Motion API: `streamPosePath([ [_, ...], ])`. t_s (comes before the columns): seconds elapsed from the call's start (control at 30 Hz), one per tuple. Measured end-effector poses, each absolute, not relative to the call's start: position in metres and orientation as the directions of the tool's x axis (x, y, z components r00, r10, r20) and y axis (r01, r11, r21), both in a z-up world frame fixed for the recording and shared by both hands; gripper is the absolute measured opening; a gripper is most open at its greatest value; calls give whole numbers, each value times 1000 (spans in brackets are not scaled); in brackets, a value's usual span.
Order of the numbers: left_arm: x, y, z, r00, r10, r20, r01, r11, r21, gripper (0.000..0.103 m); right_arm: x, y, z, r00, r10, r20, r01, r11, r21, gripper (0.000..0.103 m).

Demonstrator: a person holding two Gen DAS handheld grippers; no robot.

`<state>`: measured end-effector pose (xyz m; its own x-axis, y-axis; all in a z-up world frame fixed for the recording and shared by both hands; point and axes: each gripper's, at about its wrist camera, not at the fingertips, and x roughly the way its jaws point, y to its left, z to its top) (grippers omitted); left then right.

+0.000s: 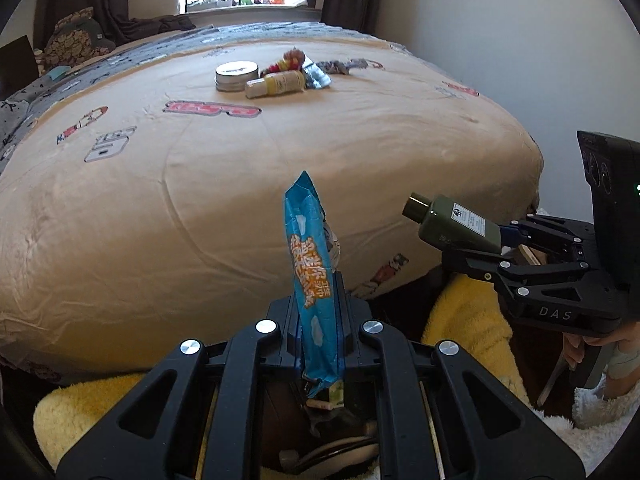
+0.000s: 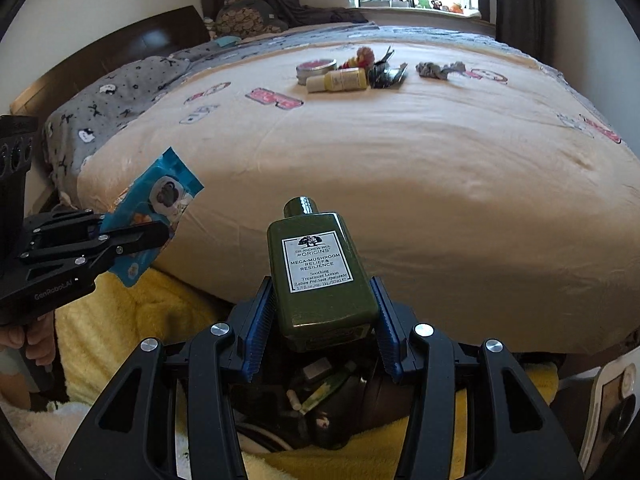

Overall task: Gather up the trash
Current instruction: 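Carry the wipes packet and small green bottle down to the bin with both tools, then open both tools to drop the packet and bottle into the bin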

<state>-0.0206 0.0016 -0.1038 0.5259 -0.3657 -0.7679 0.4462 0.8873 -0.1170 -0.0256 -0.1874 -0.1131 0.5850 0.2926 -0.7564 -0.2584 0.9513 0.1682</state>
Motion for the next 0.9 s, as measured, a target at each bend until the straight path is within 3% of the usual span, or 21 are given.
streamPosePath([
  [0.27,-23,-9,-167,368,-390,-844,462,865,-198,10,-30,-183,-164,476,268,-838,-227,958,178,48],
  [0.63,-9,-23,-251,200,-317,-927,429,879,-208,10,-28,-178,-223,344,248,-906,-168,965,201,48],
  [0.9,0,-23,-282,104,-298,-949,407,883,-232,11,-22,-176,-255,276,250,-928,-120,967,225,48],
])
